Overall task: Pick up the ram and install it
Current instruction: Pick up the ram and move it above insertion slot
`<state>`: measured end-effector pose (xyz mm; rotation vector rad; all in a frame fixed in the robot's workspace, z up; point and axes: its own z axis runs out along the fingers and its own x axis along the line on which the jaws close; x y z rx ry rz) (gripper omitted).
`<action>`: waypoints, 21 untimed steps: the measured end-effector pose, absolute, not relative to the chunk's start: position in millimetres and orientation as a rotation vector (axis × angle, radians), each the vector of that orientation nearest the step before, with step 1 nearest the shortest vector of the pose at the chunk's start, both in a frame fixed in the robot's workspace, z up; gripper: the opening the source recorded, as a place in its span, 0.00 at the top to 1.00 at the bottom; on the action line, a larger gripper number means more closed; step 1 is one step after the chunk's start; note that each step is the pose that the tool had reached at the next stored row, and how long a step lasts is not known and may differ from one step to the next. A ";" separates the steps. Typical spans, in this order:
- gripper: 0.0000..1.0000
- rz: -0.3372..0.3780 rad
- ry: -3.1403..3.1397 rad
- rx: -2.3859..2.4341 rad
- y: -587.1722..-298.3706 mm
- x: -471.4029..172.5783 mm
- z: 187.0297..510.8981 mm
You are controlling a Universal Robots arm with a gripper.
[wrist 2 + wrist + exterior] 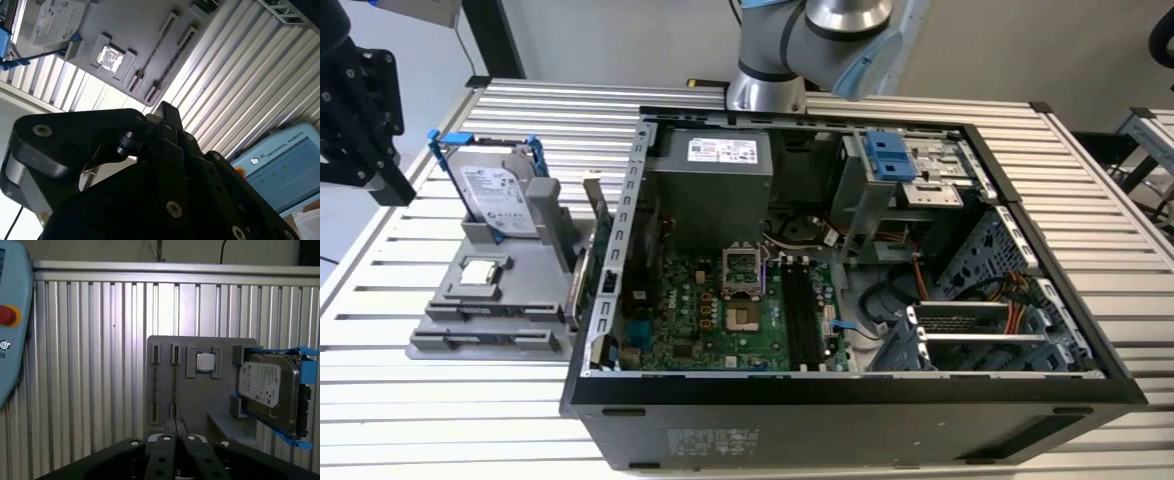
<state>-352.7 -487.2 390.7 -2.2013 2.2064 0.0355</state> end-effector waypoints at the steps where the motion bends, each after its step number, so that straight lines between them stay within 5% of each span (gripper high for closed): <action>1: 1.00 0.036 2.204 -2.202 -487.2 -352.7 390.7; 16: 1.00 0.037 2.203 -2.203 -487.2 -352.7 390.6; 17: 0.00 0.037 2.203 -2.203 -487.2 -352.7 390.6; 21: 0.00 0.037 2.203 -2.203 -487.2 -352.7 390.6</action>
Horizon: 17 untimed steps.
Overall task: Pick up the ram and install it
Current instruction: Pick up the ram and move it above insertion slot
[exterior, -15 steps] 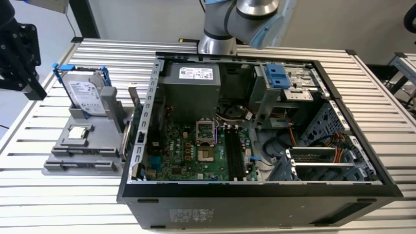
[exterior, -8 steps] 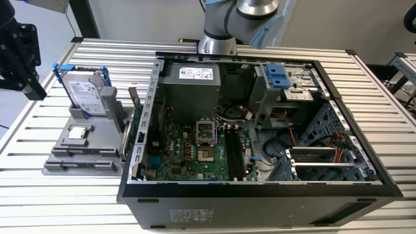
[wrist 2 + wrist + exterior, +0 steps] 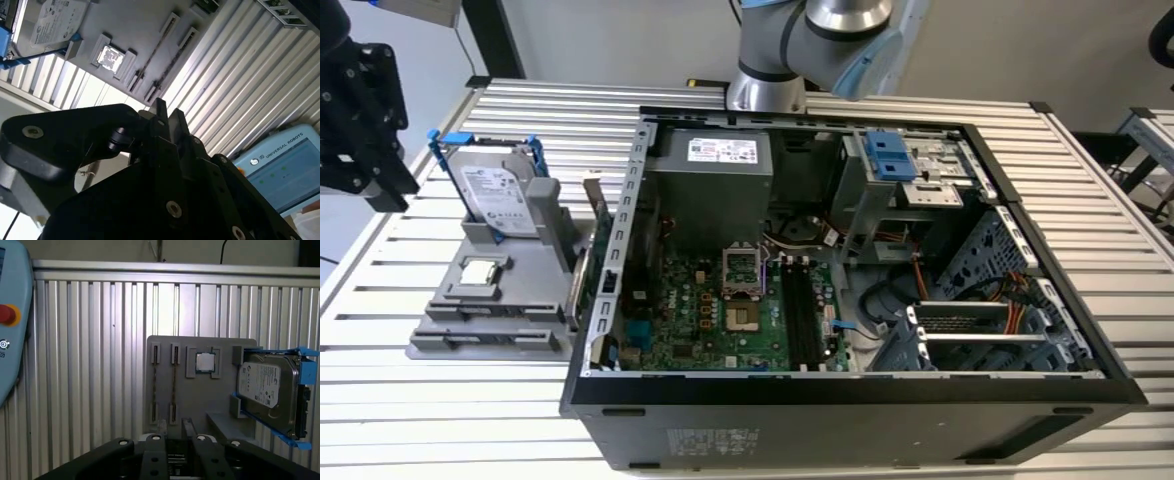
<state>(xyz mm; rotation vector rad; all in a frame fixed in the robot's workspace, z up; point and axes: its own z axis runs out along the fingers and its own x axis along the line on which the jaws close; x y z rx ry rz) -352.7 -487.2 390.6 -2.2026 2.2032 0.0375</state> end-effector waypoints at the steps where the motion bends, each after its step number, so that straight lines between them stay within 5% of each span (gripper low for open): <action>1: 0.00 0.037 2.203 -2.203 -487.2 -352.7 390.6; 17: 0.00 0.038 2.203 -2.203 -487.2 -352.6 377.6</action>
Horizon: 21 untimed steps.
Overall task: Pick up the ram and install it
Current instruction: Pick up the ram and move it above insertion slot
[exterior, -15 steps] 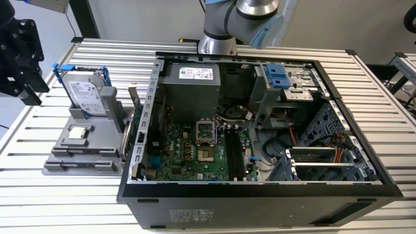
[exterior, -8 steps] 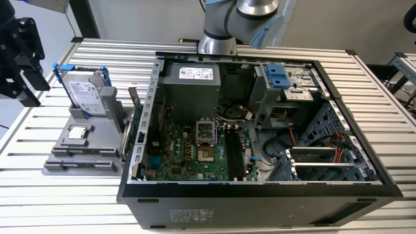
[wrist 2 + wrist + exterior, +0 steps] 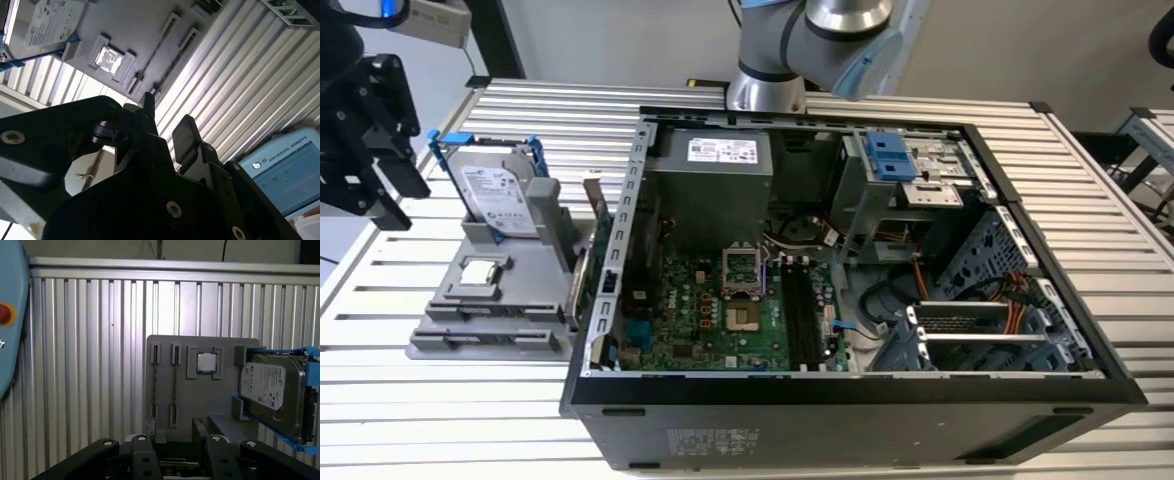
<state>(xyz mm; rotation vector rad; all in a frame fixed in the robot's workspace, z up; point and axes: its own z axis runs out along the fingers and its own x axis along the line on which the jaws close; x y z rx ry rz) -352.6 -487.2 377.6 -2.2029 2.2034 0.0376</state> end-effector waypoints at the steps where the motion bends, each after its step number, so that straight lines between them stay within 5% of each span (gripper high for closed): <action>1: 0.00 0.038 2.203 -2.203 -487.2 -352.6 375.7; 21: 0.00 0.037 2.203 -2.203 -487.2 -352.6 343.1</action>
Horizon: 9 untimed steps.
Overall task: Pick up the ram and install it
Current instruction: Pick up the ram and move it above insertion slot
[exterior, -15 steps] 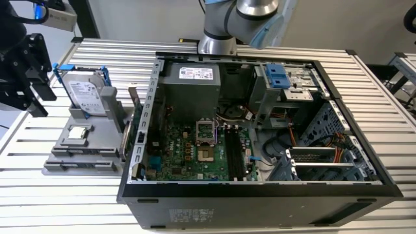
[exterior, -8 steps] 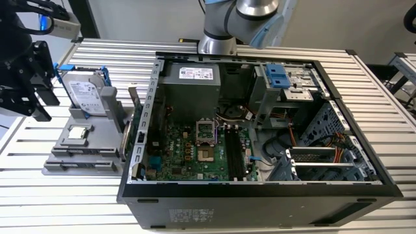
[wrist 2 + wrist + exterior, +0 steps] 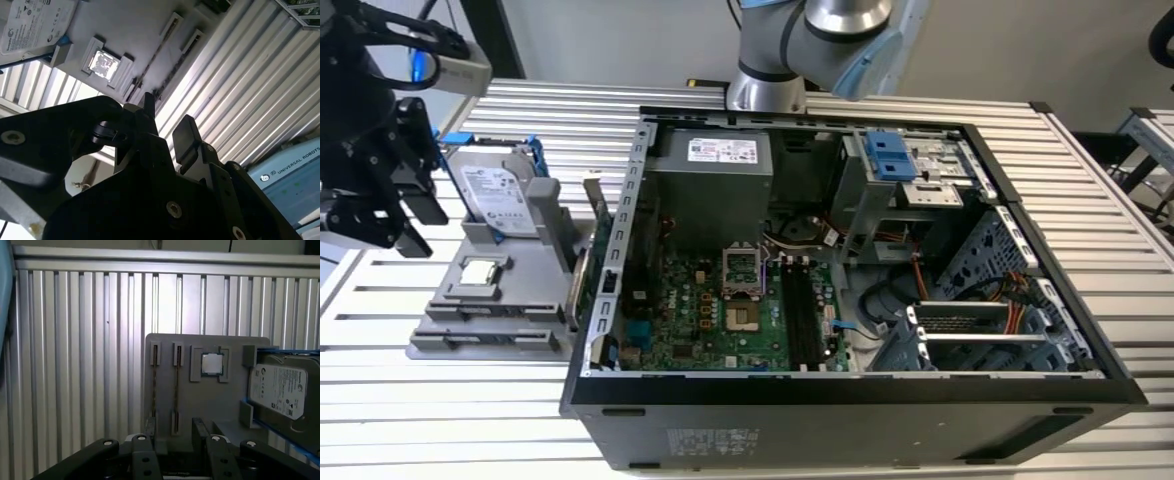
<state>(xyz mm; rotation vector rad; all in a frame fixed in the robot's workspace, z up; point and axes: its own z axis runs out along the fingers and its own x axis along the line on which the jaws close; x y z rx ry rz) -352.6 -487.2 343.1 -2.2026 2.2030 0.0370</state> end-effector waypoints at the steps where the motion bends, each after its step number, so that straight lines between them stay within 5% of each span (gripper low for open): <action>1: 0.00 0.037 2.203 -2.202 -487.2 -352.6 341.5; 9: 0.00 0.037 2.204 -2.201 -487.2 -352.5 327.3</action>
